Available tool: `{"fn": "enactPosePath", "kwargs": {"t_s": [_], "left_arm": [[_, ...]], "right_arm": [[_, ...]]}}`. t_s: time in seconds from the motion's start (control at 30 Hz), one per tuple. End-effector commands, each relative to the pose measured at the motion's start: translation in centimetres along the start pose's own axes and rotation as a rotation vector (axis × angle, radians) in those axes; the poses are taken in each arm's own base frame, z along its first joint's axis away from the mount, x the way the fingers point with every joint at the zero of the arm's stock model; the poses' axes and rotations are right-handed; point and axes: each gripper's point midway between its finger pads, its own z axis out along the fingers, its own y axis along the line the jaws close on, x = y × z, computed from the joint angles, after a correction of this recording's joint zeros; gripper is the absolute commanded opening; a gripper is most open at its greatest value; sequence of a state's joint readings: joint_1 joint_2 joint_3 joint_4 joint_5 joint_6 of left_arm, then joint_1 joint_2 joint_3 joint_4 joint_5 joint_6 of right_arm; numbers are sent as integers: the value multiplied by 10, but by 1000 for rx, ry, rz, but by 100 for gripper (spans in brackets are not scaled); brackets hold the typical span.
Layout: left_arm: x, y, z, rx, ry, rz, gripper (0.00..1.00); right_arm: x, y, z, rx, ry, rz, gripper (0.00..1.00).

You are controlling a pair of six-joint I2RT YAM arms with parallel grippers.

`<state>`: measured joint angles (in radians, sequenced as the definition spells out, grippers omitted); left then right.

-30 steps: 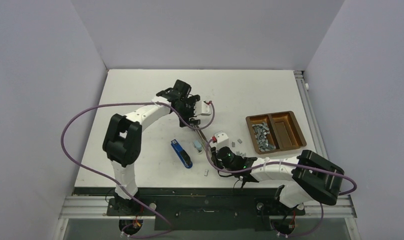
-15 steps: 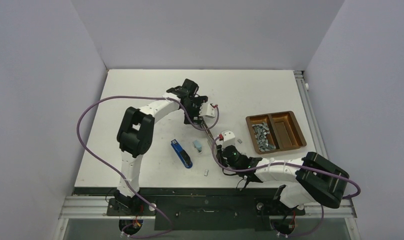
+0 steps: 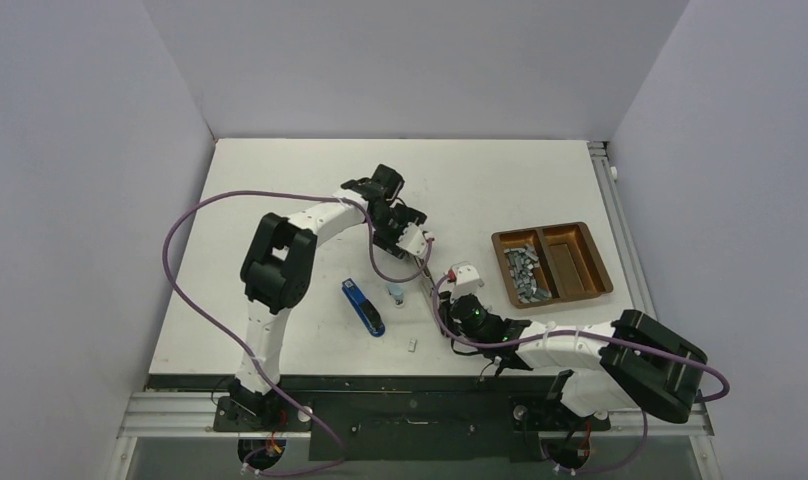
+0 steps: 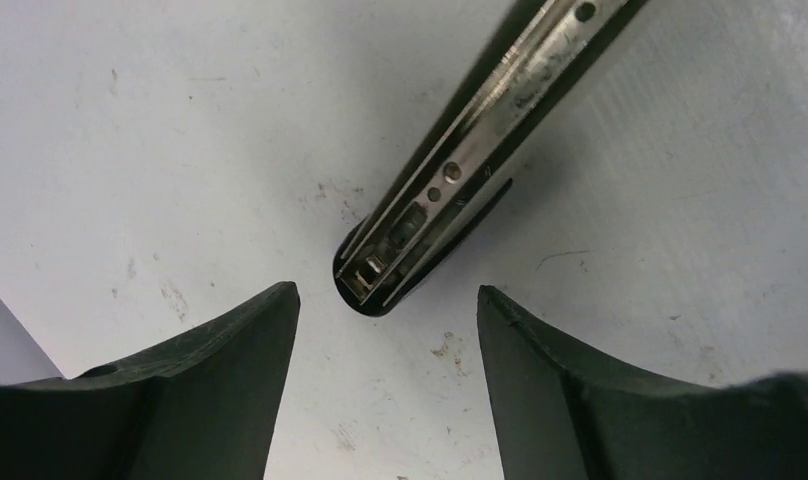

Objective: Load the staples into the stapler
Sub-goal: Close the stapler at the center of the board.

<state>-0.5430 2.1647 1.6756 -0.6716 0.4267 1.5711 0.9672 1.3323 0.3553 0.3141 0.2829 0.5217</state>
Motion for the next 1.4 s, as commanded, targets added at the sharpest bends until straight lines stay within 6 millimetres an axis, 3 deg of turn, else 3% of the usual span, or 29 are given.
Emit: {"fn": "enactPosePath", "kwargs": {"t_s": [0.0,0.2,0.37,0.43,0.57,0.8,0.97,1.13,1.37], "left_arm": [[-2,-10,12,69,-47,198,61],[-8,-1,21,84,-90,332,56],[-19,-4,24,126,-141,420,55],[-20,-14,24,186,-149,464,54],[-16,-29,25,264,-145,547,41],[-21,-24,24,294,-96,661,27],[-30,-3,9,209,-52,720,21],[-58,15,-27,93,-35,777,19],[-92,6,-52,13,-42,873,18]], "right_arm": [[6,-12,-5,38,-6,52,9],[7,-12,-3,37,-6,42,9],[6,-12,-2,43,-8,34,9],[5,-12,-2,45,-9,34,9],[3,-12,0,51,-14,30,9],[-1,-13,2,60,-26,25,9],[-4,-11,5,62,-40,18,9],[-12,-9,11,61,-82,17,9],[-18,-11,22,95,-113,6,9]]}}
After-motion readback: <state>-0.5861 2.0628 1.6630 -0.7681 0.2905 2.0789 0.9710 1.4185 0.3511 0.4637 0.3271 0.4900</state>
